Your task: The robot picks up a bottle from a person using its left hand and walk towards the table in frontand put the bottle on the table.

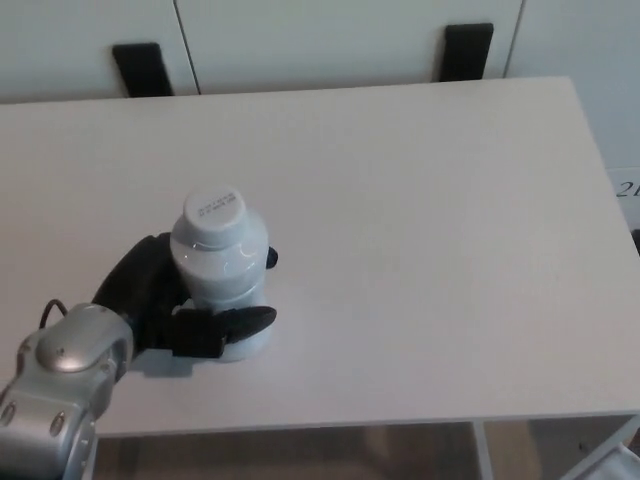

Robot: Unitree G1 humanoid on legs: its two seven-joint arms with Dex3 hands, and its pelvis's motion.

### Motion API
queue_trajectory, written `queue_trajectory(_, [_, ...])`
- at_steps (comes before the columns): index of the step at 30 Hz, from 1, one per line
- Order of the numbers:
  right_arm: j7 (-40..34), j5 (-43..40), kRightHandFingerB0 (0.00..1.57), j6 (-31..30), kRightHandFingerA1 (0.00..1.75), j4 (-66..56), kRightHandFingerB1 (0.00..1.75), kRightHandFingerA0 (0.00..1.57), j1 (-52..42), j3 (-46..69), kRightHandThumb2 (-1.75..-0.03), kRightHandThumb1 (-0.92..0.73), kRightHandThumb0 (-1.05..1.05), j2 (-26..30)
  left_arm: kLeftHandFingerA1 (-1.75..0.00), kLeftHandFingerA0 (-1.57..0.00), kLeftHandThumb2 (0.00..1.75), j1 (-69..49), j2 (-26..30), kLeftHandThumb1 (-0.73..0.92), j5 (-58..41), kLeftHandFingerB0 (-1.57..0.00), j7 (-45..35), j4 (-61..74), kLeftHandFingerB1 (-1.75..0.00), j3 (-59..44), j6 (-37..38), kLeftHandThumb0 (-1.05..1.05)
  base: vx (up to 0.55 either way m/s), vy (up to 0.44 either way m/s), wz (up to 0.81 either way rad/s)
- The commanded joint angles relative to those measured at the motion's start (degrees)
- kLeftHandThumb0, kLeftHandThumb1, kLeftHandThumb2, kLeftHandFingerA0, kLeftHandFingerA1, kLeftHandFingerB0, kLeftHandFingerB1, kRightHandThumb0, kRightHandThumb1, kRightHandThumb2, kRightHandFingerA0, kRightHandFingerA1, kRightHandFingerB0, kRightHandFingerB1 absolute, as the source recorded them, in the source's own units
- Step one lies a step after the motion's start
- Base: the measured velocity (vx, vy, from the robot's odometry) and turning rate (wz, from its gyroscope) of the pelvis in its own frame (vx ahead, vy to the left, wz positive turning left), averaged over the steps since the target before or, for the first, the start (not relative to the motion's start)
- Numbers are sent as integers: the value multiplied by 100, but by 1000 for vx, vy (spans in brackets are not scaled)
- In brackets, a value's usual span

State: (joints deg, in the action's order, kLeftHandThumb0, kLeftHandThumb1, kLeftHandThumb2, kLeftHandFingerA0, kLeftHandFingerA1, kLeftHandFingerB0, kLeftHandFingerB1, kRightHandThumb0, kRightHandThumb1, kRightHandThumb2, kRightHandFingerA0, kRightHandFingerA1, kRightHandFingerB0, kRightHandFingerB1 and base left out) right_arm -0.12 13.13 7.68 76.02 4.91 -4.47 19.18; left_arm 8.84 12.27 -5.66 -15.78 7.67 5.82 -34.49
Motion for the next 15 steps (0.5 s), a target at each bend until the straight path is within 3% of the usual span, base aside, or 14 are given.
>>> queue_trajectory(1, [139, 31, 50, -85, 46, -6, 39, 64, -81, -8, -61, -68, -45, 118, -138, -104, 74, -13, 66, 83, 82, -78, 39, 6, -94, -7, -81, -19, 0, 0, 0])
queue_trajectory(4, [171, 18, 50, -100, 46, -6, 39, 64, -100, 7, -61, -67, -45, 117, -142, -105, 68, -11, 94, 83, 169, -76, 43, 0, -93, 59, 47, -18, 0, 0, 0])
queue_trajectory(5, [193, -3, 55, -144, 47, -1, 40, 66, -95, 29, -60, -66, -45, 115, -138, -104, 74, 31, 69, 83, 195, -78, 78, -11, -95, 82, 11, -18, 0, 0, 0])
queue_trajectory(10, [214, -1, 50, -172, 46, 6, 39, 64, -40, 45, -61, -67, -46, 107, -145, -103, 67, 317, 41, 83, 273, -74, 147, -161, -94, 99, -125, -18, 0, 0, 0])
queue_trajectory(15, [211, -20, 54, -158, 46, -11, 40, 67, -16, 71, -61, -67, -45, 119, -138, -105, 73, 617, 11, 82, 335, -78, 192, -566, -95, 106, 56, -14, 0, 0, 0])
